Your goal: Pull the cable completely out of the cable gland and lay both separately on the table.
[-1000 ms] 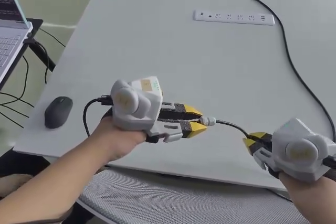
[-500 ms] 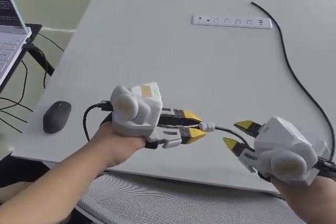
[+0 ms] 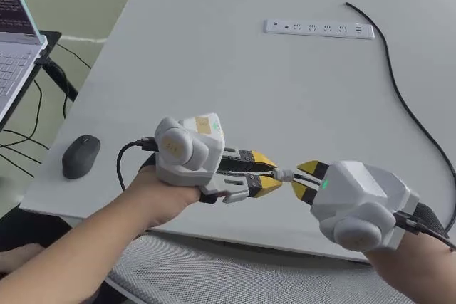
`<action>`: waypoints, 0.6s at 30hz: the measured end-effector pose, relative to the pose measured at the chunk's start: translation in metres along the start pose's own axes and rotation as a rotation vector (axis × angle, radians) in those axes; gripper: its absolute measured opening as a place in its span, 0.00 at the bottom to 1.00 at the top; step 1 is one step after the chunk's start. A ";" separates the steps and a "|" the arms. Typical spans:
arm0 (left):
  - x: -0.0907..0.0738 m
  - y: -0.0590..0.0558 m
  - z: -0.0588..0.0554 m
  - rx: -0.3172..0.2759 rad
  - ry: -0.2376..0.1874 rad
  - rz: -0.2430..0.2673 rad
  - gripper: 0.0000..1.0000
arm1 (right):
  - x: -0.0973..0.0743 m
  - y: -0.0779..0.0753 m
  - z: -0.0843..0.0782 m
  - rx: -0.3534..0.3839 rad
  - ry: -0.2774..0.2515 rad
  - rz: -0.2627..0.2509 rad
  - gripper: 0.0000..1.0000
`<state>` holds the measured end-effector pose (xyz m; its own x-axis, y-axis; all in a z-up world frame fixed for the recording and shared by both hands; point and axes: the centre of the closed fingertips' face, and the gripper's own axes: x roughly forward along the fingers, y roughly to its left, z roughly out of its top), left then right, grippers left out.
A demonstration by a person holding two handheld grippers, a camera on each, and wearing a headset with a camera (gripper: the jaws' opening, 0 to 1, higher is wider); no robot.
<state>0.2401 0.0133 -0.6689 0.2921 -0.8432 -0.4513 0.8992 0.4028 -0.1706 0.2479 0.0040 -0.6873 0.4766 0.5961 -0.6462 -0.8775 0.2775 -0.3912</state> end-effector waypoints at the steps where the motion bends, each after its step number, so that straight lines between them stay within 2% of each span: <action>1: 0.000 0.000 0.000 0.001 0.000 -0.001 0.15 | 0.001 0.000 0.000 -0.004 0.002 0.001 0.06; 8: 0.000 -0.003 -0.001 -0.002 0.005 -0.005 0.15 | 0.003 0.002 -0.002 -0.033 0.011 0.009 0.01; 18: 0.001 0.000 -0.002 -0.007 0.001 -0.001 0.15 | 0.004 0.000 -0.003 0.007 -0.005 0.004 0.00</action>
<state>0.2399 0.0128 -0.6710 0.2904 -0.8433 -0.4521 0.8972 0.4043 -0.1778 0.2495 0.0038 -0.6918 0.4728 0.6007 -0.6446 -0.8797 0.2803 -0.3840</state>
